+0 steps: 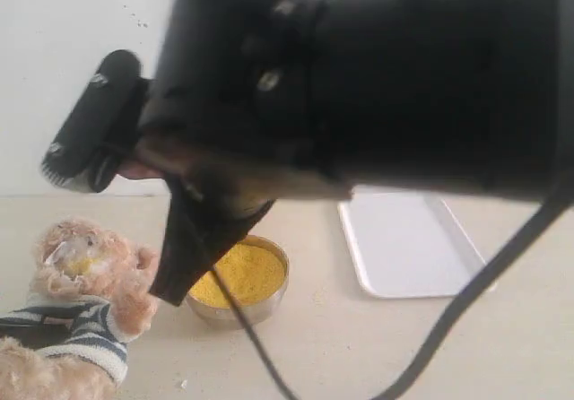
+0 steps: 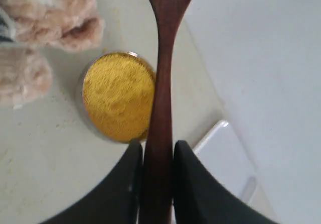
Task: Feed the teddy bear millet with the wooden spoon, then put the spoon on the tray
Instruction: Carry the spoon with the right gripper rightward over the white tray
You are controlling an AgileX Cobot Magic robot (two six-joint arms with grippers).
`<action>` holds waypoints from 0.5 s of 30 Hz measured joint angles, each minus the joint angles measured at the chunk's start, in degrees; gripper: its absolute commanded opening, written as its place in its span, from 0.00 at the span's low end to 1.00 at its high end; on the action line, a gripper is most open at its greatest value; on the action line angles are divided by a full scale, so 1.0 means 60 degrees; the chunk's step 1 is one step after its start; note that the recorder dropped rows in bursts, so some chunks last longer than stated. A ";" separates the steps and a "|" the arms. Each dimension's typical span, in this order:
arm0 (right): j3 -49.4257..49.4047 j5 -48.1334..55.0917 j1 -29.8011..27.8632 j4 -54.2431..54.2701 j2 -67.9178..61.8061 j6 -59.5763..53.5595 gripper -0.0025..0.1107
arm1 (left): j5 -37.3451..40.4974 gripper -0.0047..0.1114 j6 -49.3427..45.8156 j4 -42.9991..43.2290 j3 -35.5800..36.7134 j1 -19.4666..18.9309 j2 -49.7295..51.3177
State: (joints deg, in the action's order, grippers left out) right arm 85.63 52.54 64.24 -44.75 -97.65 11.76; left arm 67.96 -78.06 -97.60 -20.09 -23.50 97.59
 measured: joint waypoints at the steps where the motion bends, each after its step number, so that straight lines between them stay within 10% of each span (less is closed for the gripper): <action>1: 0.0000 0.0024 -0.0323 0.0731 0.0138 -0.0426 0.02 | 0.0000 0.07 0.0000 0.0000 0.0000 0.0000 0.0000; 15: 0.0000 0.1375 -0.2949 0.5529 0.1249 -0.2569 0.02 | 0.0000 0.07 0.0000 0.0017 0.0000 0.0000 0.0000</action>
State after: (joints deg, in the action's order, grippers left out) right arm 85.63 60.79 46.55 -11.57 -90.16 -3.65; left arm 67.96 -78.06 -97.49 -20.09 -23.50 97.59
